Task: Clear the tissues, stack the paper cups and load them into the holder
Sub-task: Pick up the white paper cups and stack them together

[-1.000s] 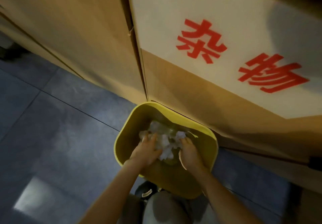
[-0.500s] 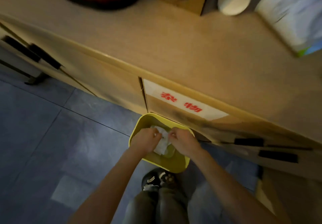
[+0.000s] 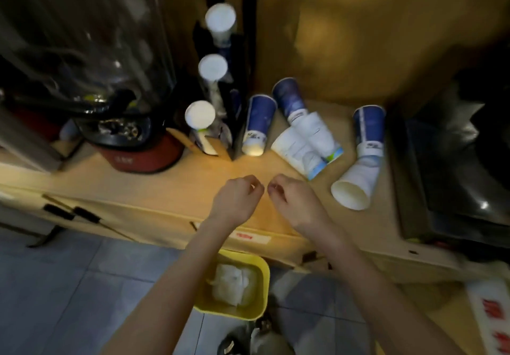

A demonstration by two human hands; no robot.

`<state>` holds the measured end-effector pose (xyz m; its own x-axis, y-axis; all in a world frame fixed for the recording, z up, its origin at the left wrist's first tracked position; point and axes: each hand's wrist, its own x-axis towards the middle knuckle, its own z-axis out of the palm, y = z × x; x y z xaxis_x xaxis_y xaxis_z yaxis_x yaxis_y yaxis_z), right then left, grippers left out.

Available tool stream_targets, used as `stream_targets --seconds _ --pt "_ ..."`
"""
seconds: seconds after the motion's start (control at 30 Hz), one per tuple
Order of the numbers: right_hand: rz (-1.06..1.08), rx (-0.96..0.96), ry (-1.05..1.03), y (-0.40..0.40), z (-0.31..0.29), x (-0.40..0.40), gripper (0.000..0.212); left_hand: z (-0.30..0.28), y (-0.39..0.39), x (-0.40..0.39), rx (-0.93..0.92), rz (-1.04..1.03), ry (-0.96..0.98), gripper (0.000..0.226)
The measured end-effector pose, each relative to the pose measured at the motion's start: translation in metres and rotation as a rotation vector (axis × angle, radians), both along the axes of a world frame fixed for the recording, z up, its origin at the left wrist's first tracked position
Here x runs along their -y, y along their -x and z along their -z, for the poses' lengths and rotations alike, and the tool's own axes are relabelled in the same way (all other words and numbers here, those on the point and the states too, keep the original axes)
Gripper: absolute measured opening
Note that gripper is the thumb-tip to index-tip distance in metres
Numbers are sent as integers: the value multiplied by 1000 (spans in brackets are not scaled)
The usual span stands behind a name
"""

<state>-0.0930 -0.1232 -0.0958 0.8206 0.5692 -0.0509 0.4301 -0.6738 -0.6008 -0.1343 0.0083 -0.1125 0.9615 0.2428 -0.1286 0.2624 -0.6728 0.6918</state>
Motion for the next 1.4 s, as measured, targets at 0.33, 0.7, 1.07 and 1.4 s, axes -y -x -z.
stream_targets --seconds 0.33,0.7,1.07,1.4 --pt "274 216 -109 -68 -49 59 20 -56 -83 59 302 -33 -194 30" --pt "356 12 -8 -144 39 105 59 34 -129 86 -117 122 -413 71" --pt "286 -182 167 -206 74 74 76 53 -150 86 -21 -390 100 53" --pt "338 -367 127 -205 77 66 82 68 -176 82 -224 -755 615 68"
